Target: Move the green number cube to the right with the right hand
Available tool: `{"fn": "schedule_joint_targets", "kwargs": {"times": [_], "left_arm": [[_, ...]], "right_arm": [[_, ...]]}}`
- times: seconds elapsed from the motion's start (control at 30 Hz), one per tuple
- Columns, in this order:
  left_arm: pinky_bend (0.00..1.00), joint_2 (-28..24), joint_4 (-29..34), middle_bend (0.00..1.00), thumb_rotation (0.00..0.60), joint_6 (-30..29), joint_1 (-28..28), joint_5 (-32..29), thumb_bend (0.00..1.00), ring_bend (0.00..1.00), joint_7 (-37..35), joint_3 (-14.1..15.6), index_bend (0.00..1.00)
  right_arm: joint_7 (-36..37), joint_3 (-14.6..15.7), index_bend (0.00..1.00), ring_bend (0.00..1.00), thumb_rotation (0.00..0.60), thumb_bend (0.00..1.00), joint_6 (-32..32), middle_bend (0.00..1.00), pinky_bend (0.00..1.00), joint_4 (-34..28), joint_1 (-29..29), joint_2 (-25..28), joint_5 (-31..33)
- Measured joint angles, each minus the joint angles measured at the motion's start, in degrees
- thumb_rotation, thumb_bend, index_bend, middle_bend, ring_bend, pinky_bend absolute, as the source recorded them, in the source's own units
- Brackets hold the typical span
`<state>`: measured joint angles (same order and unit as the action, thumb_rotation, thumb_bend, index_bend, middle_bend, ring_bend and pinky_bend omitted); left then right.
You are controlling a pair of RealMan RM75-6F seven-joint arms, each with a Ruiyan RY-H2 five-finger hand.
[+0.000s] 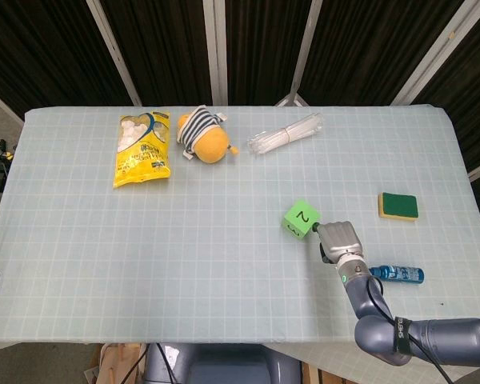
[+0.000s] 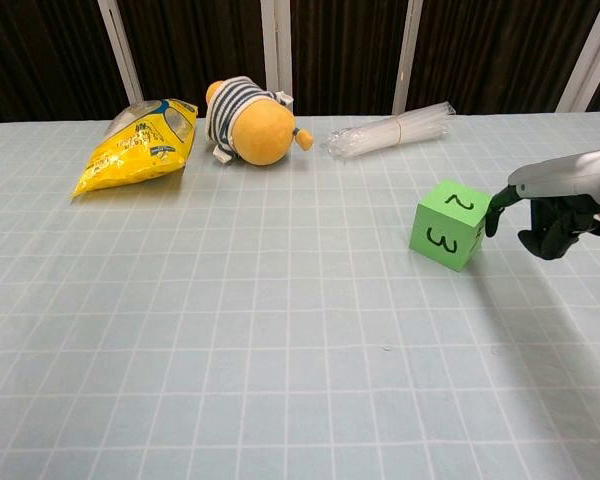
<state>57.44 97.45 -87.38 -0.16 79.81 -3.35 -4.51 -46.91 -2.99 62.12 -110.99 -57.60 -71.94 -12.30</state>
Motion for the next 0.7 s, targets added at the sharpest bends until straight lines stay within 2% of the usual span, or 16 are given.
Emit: {"fn": "schedule_joint_targets", "kwargs": {"times": [0.7], "left_arm": [[0.0, -0.06, 0.06, 0.0, 0.6, 0.19, -0.05, -0.42, 0.36, 0.0, -0.2, -0.19, 0.01]], "right_arm": [[1.61, -2.19, 0.25, 0.88, 0.6, 0.71, -4.2, 0.88, 0.75, 7.69, -2.61, -2.1, 4.38]]}}
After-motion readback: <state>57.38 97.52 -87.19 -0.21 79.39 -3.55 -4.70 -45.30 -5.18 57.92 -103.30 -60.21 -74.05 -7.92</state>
